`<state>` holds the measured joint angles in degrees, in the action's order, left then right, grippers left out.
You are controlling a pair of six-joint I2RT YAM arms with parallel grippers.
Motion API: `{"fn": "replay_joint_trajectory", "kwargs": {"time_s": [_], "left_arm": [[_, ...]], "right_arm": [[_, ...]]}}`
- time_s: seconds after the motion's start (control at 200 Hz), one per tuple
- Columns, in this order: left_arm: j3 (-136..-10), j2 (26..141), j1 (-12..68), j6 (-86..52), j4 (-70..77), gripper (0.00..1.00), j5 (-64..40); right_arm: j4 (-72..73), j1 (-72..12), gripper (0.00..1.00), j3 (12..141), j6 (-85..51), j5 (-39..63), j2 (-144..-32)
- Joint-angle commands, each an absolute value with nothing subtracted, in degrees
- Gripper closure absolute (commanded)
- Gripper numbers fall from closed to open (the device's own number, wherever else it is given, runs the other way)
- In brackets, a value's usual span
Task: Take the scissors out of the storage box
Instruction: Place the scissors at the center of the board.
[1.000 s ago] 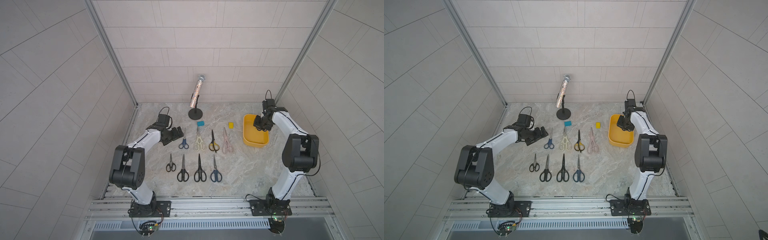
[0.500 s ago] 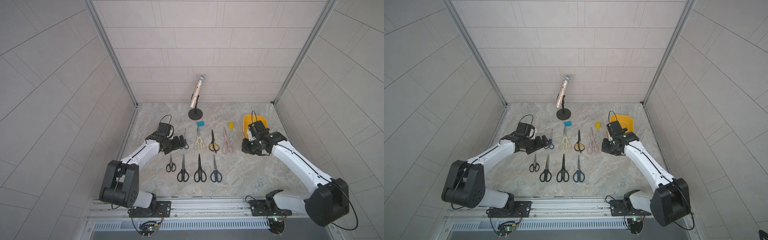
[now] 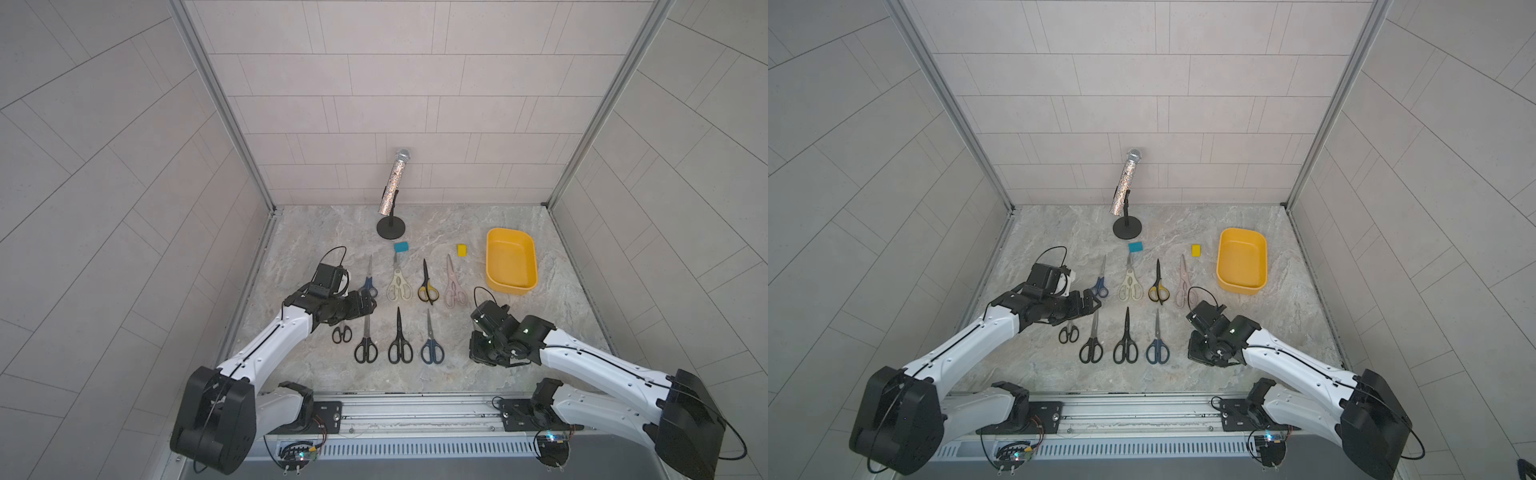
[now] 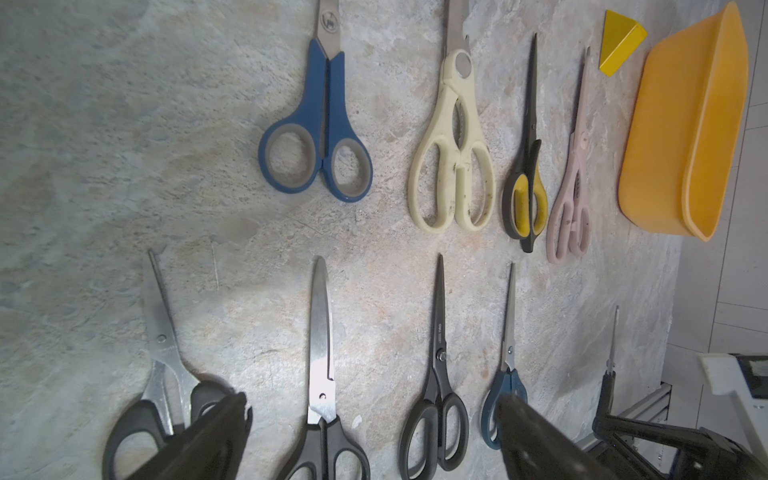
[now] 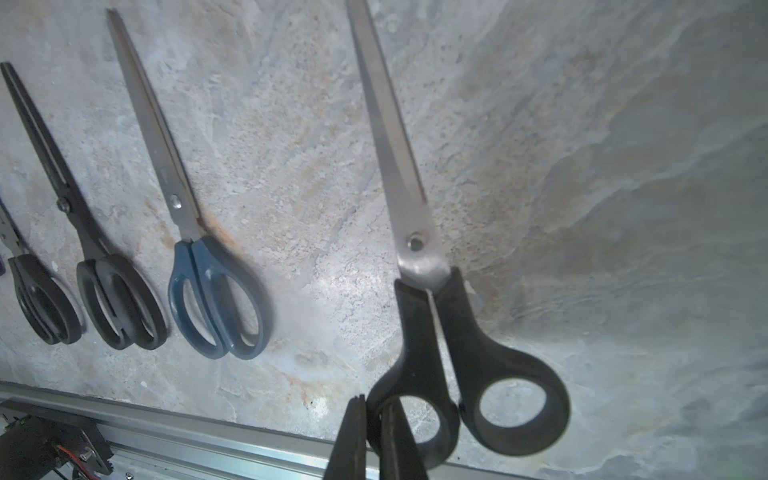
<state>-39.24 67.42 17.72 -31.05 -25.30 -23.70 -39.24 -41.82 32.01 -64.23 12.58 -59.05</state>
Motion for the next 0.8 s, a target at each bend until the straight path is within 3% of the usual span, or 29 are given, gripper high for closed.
{"fn": "replay_joint_trajectory", "kwargs": {"time_s": [0.0, 0.47, 0.66, 0.75, 0.795], "left_arm": [[-37.88, 66.64, 18.14, -30.50, -26.52, 0.00, -22.70], [-39.16, 65.76, 18.37, -28.74, -26.28, 0.00, -15.79], [-38.85, 65.05, 18.36, -28.57, -26.45, 0.00, -14.59], [-38.58, 64.78, 18.37, -28.43, -26.34, 0.00, -14.02], [-38.66, 64.69, 18.44, -28.05, -26.61, 0.00, -13.60]], "right_arm": [[-34.10, -42.56, 1.00, 29.83, -69.31, 12.30, -60.09], [-26.09, -44.21, 1.00, 31.56, -68.88, 11.60, -71.68], [-29.23, -44.21, 0.72, 35.37, -66.32, 9.87, -72.09], [-33.38, -43.97, 0.46, 39.15, -63.02, 6.43, -70.19], [-35.90, -43.37, 0.41, 41.16, -60.56, 3.95, -69.02]]}}
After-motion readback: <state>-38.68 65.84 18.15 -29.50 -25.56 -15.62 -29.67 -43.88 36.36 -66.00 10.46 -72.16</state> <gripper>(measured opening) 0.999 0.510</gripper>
